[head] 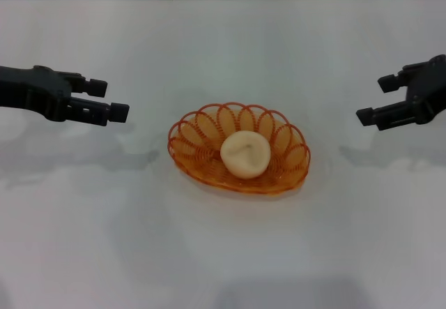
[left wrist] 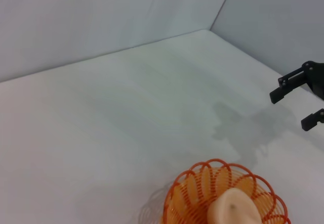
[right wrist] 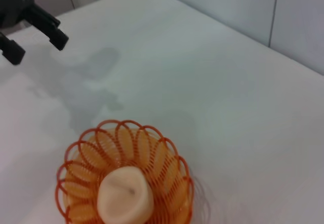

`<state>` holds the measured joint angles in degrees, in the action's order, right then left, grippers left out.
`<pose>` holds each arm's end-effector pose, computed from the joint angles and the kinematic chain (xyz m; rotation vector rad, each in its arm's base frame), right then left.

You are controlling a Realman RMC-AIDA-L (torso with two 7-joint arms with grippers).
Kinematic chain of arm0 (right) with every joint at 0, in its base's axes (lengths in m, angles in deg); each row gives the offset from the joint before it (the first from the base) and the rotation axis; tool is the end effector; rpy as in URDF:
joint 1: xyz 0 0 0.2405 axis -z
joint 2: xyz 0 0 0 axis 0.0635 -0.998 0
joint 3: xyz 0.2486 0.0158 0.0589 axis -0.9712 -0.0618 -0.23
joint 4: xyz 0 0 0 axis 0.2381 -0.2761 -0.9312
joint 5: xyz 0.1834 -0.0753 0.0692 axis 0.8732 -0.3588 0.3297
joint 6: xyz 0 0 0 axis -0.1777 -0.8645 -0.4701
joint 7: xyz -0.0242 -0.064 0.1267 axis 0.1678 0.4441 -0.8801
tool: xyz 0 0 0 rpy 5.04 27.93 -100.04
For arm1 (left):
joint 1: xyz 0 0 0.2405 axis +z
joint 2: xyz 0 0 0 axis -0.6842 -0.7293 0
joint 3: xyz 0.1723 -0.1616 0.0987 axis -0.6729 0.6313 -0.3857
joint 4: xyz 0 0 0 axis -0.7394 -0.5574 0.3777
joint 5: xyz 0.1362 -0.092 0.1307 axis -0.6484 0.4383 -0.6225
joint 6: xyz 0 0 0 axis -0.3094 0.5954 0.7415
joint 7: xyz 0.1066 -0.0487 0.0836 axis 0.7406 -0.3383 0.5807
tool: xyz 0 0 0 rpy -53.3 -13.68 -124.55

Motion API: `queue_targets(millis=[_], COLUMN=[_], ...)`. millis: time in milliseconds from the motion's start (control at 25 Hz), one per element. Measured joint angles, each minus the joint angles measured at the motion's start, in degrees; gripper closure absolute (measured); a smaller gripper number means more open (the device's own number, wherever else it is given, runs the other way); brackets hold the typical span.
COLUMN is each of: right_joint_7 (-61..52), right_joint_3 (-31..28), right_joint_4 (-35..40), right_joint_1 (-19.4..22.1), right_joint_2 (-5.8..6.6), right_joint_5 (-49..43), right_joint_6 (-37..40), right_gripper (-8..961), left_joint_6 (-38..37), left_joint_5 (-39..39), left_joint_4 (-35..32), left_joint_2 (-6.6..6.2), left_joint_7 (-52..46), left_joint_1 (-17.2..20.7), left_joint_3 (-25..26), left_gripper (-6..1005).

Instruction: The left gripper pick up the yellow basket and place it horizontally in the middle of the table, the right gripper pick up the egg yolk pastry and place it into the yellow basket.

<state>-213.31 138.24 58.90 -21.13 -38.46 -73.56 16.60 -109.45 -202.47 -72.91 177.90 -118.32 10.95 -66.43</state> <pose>0.1862 0.3447 0.0686 -2.6946 0.6490 0.0749 -0.2489 0.3453 0.0907 -2.7795 -0.9539 -0.3635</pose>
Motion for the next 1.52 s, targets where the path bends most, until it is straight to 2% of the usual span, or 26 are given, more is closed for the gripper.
queue_targets(millis=[280, 720, 1520], right_joint_7=[7.0, 9.9, 9.9], right_joint_3=[-3.6, -3.7, -3.3], right_joint_4=[-2.3, -3.3, -3.5], right_joint_1=[1.9, 2.2, 1.7], right_joint_2=[0.11, 0.12, 0.11], right_joint_5=[7.4, 8.0, 7.5], right_joint_6=[2.3, 4.0, 5.1], right_gripper=[176, 182, 184], left_joint_6=[-0.7, -1.7, -2.5], left_joint_5=[3.3, 4.5, 5.5], left_joint_4=[0.2, 0.3, 0.5], left_joint_2=[0.12, 0.94, 1.45], left_joint_7=[2.3, 3.3, 4.7], left_joint_1=[1.1, 1.8, 1.9], left_joint_3=[0.0, 0.0, -0.4], left_gripper=[112, 112, 112])
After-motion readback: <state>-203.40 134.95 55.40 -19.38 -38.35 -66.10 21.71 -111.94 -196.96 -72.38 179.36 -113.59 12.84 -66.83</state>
